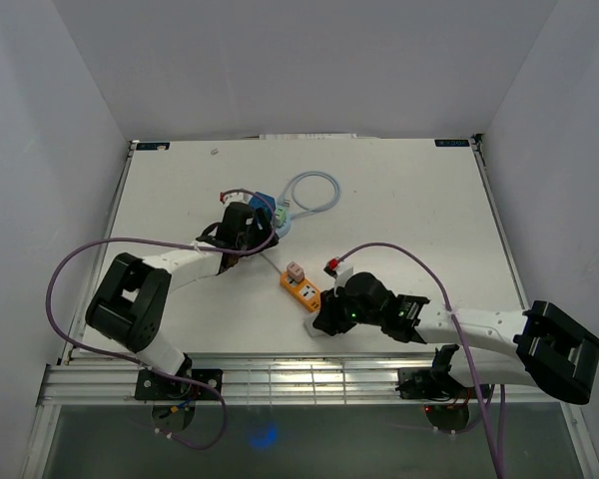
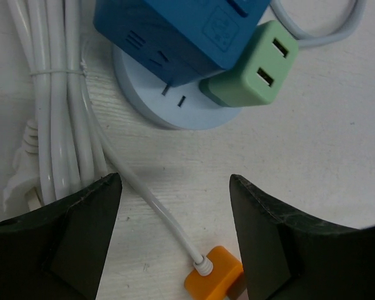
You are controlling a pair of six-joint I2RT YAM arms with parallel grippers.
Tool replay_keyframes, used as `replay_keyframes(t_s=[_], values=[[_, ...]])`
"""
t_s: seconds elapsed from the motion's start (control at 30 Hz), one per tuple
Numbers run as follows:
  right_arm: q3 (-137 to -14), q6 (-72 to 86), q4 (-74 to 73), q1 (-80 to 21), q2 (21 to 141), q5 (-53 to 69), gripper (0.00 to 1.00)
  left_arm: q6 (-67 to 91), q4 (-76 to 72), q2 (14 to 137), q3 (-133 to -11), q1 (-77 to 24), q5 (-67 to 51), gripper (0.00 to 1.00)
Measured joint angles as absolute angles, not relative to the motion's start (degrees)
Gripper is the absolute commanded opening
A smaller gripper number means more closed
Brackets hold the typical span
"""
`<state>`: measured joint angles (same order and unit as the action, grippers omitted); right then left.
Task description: Insert the plug
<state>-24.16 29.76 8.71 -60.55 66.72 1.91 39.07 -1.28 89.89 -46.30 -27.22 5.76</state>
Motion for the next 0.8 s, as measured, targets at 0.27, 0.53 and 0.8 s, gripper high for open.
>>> replay_keyframes(t_s=[0.27,0.53,0.8], values=[[-27.42,25.5,4.45,-56.49,67.92,-3.66,0.08,41.28,-3.97,92.62,-46.0,-27.9,10.28,0.81],[-30.55,20.97,-0.01,-49.52,67.83,-3.86,0.08,44.56,-8.05,90.76,-39.38,-29.8,11.68,0.8],[-36.53,18.72,-8.54,-47.55,64.47,-2.98,0.08,48.82,-9.06,83.96,-32.12,-39.11,14.26,0.8]])
